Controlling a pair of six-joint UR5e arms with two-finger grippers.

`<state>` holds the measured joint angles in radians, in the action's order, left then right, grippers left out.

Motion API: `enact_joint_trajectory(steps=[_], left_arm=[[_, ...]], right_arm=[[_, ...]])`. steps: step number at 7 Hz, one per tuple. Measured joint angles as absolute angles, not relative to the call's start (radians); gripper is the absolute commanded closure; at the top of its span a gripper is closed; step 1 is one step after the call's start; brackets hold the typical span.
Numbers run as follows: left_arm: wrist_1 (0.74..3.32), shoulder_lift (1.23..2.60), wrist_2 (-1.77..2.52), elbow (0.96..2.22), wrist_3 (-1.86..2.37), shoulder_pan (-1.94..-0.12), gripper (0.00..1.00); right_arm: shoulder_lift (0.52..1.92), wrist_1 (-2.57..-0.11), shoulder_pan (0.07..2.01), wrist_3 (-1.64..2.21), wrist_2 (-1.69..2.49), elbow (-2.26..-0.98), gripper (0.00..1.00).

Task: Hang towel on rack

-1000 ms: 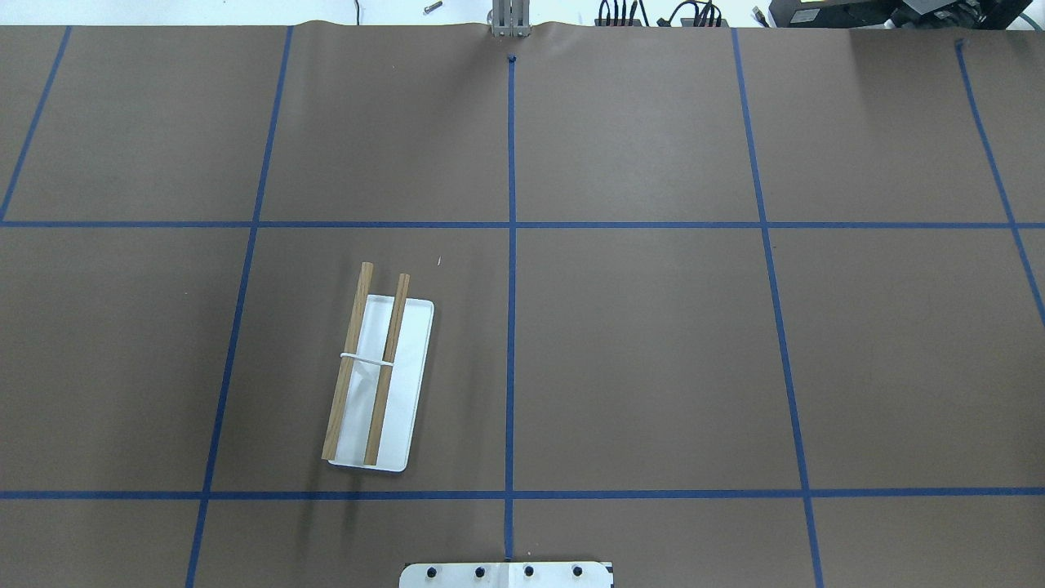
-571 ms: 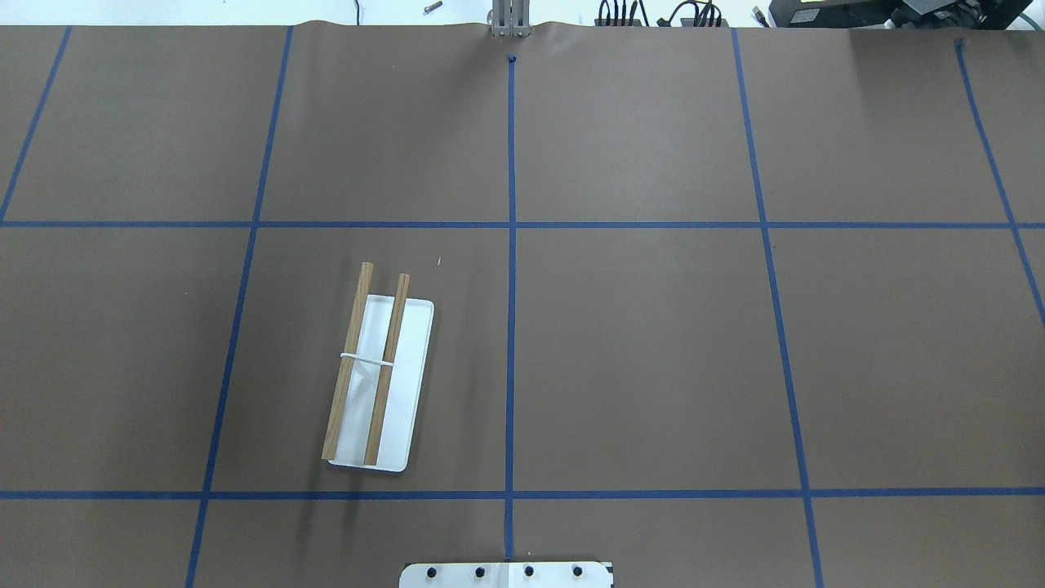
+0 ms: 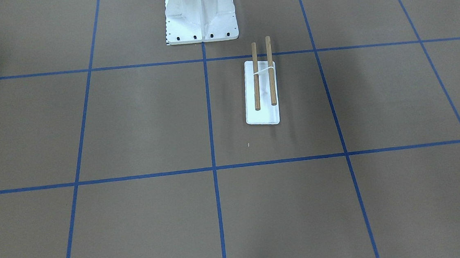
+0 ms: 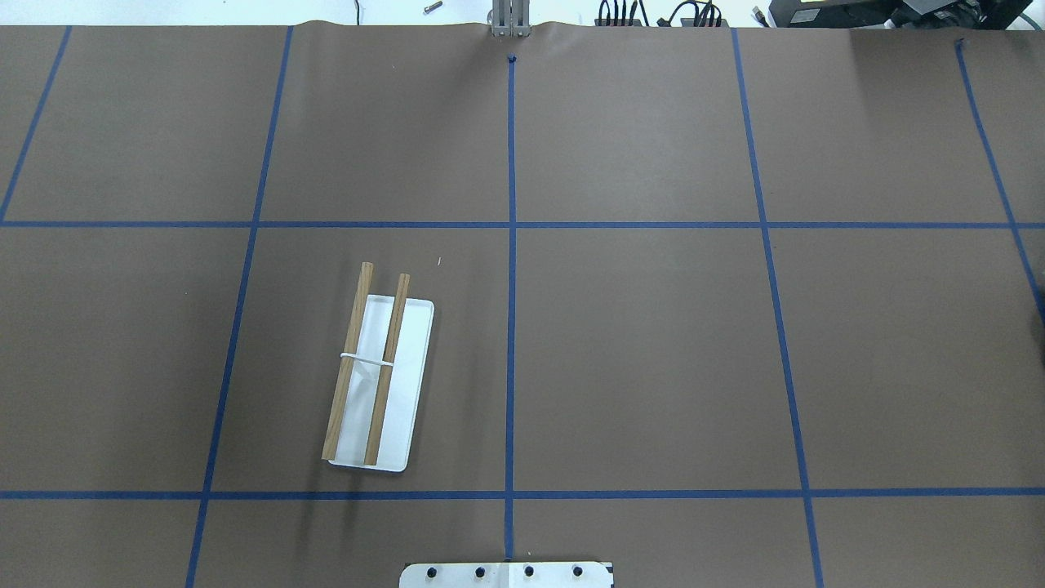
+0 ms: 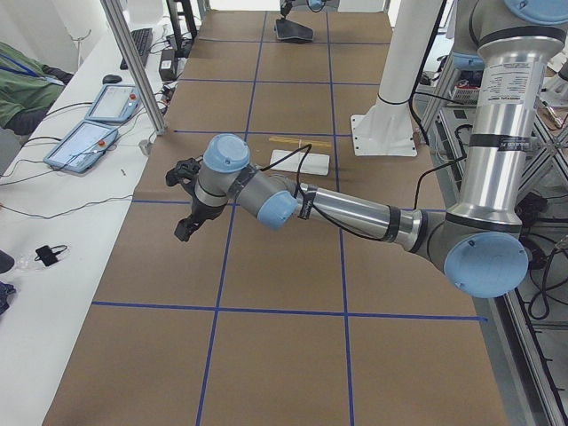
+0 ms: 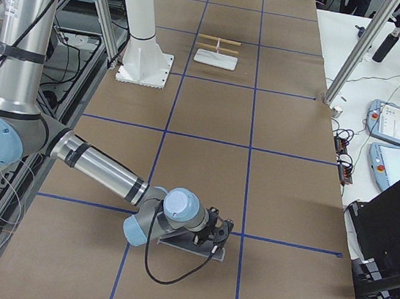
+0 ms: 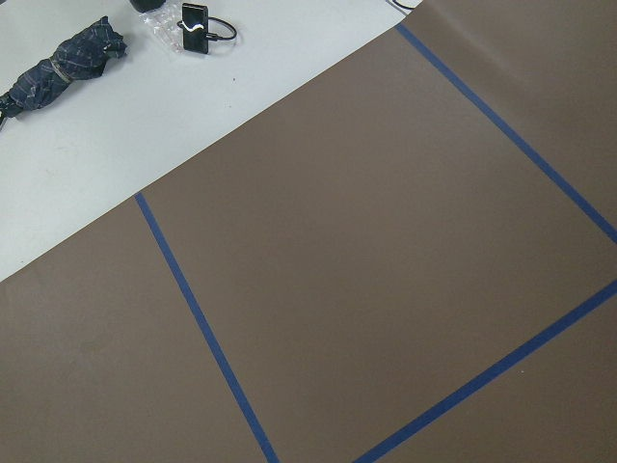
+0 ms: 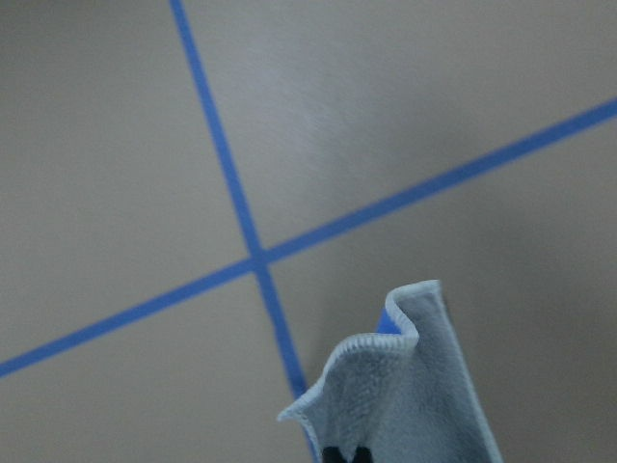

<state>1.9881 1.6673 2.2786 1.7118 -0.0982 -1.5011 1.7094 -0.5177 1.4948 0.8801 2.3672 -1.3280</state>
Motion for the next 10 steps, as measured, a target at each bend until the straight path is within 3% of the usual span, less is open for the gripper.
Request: enact_joint_trajectory(steps=[5,10], left_arm=[[1.998,1.703,2.281,1.724,-0.058,-1.456,0.01],[2.003,1.884,2.264,1.724,0.661,-1.274,0.01]], right_arm=[[1.581,-0.517,1.416,0.86,2.358,-1.658,1.0],[1.435,-0.574,1.054,0.793,2.026,-1.804,1.0]])
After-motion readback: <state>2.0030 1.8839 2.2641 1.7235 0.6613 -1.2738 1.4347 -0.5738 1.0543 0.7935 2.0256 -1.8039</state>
